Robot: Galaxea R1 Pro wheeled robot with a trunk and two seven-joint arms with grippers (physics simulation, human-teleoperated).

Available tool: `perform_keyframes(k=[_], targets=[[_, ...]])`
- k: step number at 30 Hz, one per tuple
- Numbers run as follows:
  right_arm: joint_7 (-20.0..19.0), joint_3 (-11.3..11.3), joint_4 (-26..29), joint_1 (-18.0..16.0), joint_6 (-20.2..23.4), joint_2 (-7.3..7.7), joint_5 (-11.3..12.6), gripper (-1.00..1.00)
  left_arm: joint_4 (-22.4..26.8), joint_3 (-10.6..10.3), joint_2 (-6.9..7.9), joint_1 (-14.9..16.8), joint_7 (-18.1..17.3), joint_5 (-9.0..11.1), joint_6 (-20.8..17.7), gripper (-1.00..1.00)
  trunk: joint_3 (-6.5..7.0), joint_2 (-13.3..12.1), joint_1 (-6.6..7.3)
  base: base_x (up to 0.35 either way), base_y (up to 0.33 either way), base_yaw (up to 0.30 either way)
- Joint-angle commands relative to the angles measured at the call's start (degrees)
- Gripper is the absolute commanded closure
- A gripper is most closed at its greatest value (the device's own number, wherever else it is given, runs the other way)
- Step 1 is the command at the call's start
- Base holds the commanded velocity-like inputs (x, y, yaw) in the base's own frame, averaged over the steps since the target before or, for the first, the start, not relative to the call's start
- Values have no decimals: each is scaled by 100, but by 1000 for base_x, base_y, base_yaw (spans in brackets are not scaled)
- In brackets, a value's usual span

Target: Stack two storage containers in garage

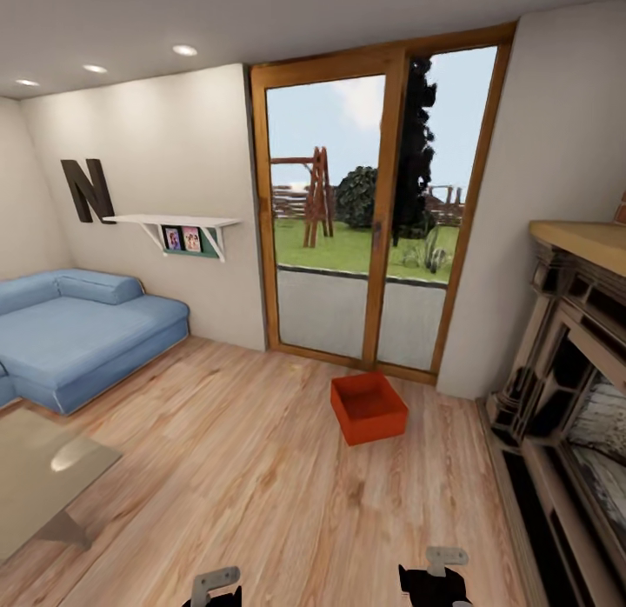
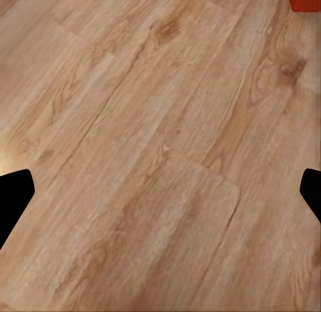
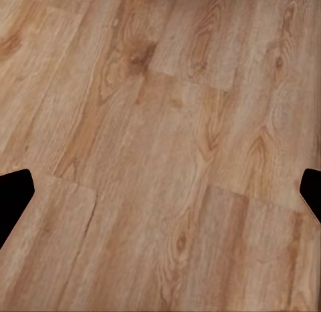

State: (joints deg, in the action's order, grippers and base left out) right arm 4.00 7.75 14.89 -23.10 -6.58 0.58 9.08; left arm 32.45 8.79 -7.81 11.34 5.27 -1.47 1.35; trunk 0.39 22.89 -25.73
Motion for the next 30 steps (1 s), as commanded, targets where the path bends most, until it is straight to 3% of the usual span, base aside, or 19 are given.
perform_keyframes(k=[1, 9, 22, 30], targets=[[22, 50, -4, -2, -19, 4, 59, -100, -2, 26, -8, 3, 0, -15, 14, -100, -2, 3, -5, 307, -199, 0], [22, 51, -4, -2, -19, 4, 59, -100, -3, 26, -5, 0, 0, -17, 14, -100, -2, 3, -5, 307, -199, 12], [26, 51, -4, -2, -19, 4, 59, -100, -2, 26, -8, 0, 0, -20, 14, -100, -2, 3, -5, 307, -179, 239], [22, 51, -4, -2, -19, 4, 59, -100, -4, 26, -10, 0, 0, -19, 14, -100, -2, 3, -5, 307, -179, 37]])
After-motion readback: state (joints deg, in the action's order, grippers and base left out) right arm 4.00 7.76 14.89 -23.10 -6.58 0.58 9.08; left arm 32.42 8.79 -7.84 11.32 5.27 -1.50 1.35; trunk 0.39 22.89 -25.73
